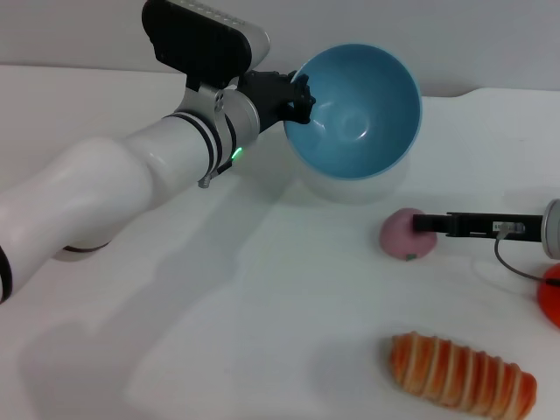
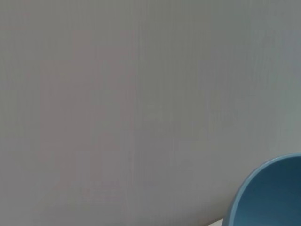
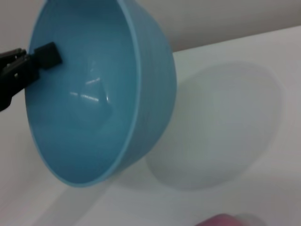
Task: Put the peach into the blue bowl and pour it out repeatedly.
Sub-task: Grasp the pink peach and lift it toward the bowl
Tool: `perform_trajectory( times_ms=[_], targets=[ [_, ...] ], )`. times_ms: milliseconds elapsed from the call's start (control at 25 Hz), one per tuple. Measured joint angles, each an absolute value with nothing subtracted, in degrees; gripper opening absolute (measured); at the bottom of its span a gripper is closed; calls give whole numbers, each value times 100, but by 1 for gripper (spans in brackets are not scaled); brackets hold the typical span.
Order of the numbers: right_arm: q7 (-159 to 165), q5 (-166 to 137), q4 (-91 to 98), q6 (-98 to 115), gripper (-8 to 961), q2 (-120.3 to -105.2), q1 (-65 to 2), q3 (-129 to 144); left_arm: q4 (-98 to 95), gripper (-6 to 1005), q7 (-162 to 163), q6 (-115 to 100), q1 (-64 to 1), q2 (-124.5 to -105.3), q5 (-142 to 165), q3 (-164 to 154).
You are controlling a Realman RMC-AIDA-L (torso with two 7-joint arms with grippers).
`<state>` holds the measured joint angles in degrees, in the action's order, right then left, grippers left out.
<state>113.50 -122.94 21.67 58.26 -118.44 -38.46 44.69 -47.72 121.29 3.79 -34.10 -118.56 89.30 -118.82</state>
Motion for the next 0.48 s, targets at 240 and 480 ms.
perform_trajectory(
  times_ms=[240, 480],
  targets=[
    [11316, -12307, 2227, 5806, 188, -11841, -3784, 4487, -4772, -1, 12129, 383, -3410, -11858, 8929, -11882],
    [11153, -12264, 2764, 6175, 66, -11855, -3444, 4535, -4763, -1, 12241, 270, -3408, -11869, 8910, -11891]
  ],
)
